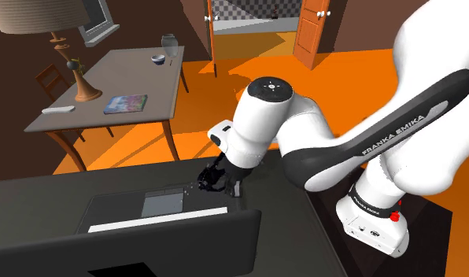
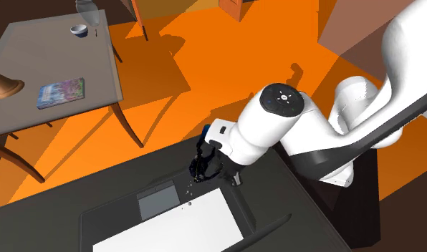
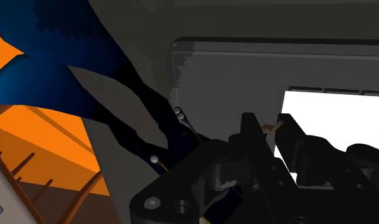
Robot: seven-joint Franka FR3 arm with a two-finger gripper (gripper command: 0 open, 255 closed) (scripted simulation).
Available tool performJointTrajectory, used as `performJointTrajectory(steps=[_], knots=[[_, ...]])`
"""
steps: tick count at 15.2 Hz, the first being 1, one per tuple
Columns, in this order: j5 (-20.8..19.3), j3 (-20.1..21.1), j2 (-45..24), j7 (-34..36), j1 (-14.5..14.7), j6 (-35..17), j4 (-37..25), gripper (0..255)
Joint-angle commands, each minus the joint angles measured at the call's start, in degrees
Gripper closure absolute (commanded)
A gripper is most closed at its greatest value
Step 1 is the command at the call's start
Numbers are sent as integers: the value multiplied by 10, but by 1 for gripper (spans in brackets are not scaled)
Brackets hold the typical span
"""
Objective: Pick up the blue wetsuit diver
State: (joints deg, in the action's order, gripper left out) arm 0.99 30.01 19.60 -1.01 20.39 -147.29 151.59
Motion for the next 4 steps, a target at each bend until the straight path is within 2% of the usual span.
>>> performJointTrajectory(steps=[1,4], knots=[[8,-6,12,-8,5,21,-9,255],[11,-10,19,-12,8,32,-13,255]])
